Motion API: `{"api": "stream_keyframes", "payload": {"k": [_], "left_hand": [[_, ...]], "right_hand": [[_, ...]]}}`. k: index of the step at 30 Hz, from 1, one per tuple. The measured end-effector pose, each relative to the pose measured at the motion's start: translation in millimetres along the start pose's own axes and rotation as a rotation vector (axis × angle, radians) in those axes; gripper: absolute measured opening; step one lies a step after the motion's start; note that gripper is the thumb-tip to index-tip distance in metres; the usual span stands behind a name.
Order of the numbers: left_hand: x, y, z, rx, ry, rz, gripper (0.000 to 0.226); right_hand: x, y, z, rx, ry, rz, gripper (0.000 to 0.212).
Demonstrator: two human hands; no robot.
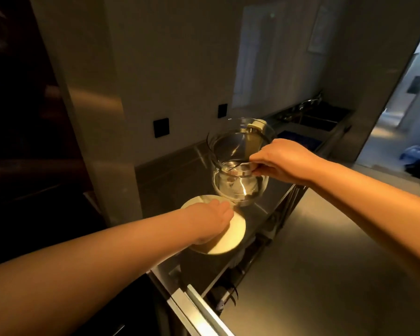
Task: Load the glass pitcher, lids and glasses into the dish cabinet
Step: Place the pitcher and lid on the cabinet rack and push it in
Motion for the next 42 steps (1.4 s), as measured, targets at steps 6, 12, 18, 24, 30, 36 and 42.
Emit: {"api": "stream_keyframes", "payload": {"k": [6, 12, 18, 24, 30, 36, 42], "left_hand": [[-26.0, -47.9, 12.2, 0.086, -0.060, 0.077, 0.054], [-35.9, -98.4, 33.1, 0.068, -0.072, 0.035, 0.073], [-34.8, -160.8, 48.0, -0.021, -0.106, -0.072, 0.087], [-21.4, -223.0, 63.8, -0.174, -0.202, -0.104, 0.082], [-22.5, -283.9, 78.8, -0.382, -0.195, -0.166, 0.079], [-18.3, -335.9, 95.1, -0.555, -0.197, -0.252, 0.082], [0.8, -374.5, 105.4, -0.694, -0.207, -0.340, 0.077]], "right_hand": [[-32.1, -40.8, -27.4, 0.106, 0.029, 0.042, 0.032], [-66.7, -72.4, -73.1, 0.075, 0.140, 0.099, 0.030], [-70.0, -90.5, -121.3, -0.015, 0.121, 0.054, 0.029], [-75.8, -88.0, -167.5, -0.090, 0.178, 0.052, 0.038], [-76.0, -62.4, -201.9, -0.268, 0.166, 0.052, 0.037], [-68.2, -46.7, -232.5, -0.408, 0.149, 0.083, 0.032], [-55.9, -32.2, -265.3, -0.566, 0.136, 0.104, 0.029]]}}
Point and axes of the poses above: each hand's wrist, its own y-axis towards the middle knuckle, its own x-axis out of the palm, z = x × y, the point moved 1 cm from there along y, towards the middle knuckle, and after that the axes turned 12 degrees about -x, right-handed, at the moved point
